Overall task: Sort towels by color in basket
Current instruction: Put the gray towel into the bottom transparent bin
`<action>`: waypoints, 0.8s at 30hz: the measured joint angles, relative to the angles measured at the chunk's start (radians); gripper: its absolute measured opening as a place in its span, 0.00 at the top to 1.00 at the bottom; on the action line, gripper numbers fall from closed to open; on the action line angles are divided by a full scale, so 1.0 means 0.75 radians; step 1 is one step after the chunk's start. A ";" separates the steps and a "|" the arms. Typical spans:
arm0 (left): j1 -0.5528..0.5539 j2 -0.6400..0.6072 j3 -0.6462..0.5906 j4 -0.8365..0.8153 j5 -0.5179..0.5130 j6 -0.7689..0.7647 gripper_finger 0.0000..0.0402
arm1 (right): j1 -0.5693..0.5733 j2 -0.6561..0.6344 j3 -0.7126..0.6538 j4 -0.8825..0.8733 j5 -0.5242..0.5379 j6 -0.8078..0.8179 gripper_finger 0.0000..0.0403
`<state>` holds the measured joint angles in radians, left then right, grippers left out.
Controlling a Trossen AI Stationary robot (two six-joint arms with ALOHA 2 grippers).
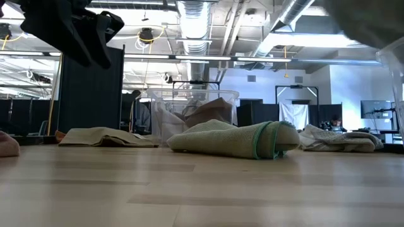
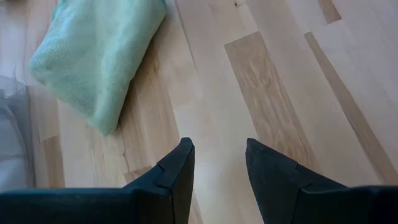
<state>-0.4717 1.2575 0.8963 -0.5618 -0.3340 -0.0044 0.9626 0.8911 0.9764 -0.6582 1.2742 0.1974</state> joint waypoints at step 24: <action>0.001 0.000 0.000 0.073 -0.030 0.086 0.65 | -0.756 -0.003 0.022 0.391 -0.646 -0.571 0.91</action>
<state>-0.4709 1.2575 0.8963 -0.5067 -0.3562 0.0600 0.3952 0.8887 0.9927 -0.3649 0.7897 -0.2309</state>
